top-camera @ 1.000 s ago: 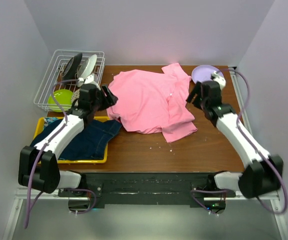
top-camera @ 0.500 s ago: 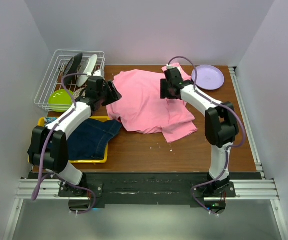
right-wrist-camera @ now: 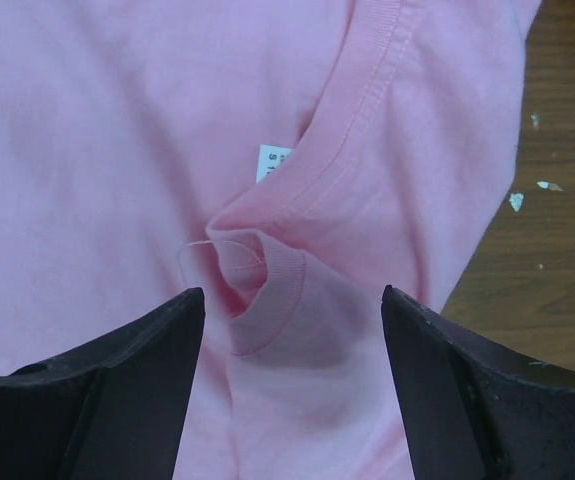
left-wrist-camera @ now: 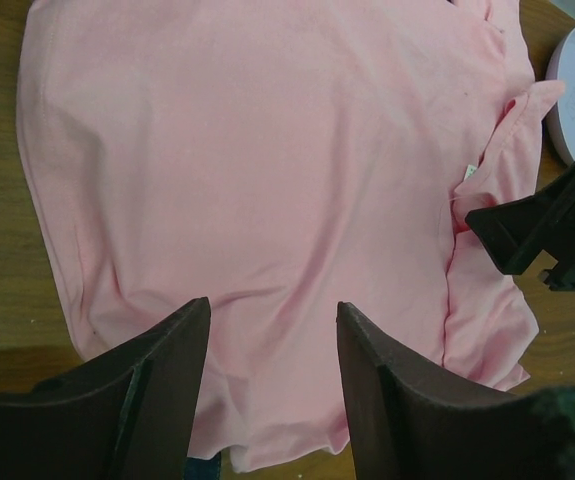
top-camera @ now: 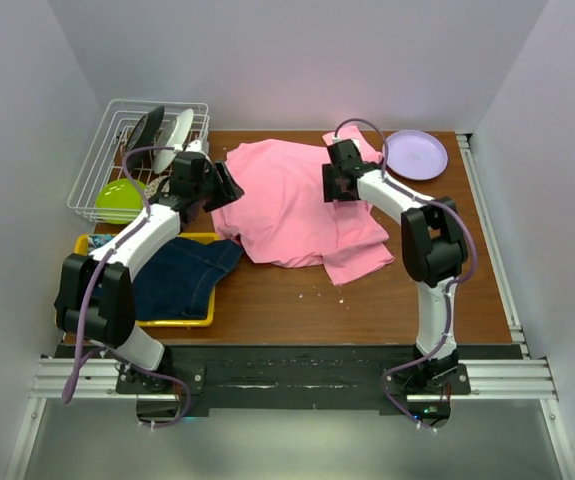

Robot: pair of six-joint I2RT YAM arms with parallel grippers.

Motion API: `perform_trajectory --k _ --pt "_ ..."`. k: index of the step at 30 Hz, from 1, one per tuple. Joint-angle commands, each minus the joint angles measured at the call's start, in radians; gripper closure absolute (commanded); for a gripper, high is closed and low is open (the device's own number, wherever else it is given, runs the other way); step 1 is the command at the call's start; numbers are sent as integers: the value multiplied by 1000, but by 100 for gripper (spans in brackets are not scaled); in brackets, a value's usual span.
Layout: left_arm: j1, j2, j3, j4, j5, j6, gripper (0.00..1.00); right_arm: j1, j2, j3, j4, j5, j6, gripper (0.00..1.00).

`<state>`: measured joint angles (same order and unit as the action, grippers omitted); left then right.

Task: Fold and stack the mixed laundry pile
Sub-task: Flatten out the T-shirt at the center of the board.

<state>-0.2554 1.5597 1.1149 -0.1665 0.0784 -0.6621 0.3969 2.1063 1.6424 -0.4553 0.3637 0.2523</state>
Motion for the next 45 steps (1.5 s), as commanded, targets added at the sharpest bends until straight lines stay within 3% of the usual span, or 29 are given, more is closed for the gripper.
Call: perform_trajectory --k 1,7,15,21,31,36,40,45 --pt "10 -1 46 5 6 -1 43 -42 -45 -7 96 -150 -39 25" --pt "16 109 175 -4 -58 15 45 -96 -32 7 135 -281 -21 27" --pt "16 270 333 -28 -75 24 47 -107 14 39 124 -344 -18 29" --pt "16 316 353 -28 -77 24 47 -110 14 5 129 -381 5 40" --pt "18 364 365 -4 -98 15 48 -110 15 -9 50 -240 21 64" --pt "18 378 370 12 -111 13 49 -110 -17 -21 -22 -152 65 91" --pt "19 416 388 21 -126 18 51 -110 -100 -97 -86 -10 143 100" --pt "21 447 398 53 -132 27 52 -119 -270 -243 -146 142 257 100"
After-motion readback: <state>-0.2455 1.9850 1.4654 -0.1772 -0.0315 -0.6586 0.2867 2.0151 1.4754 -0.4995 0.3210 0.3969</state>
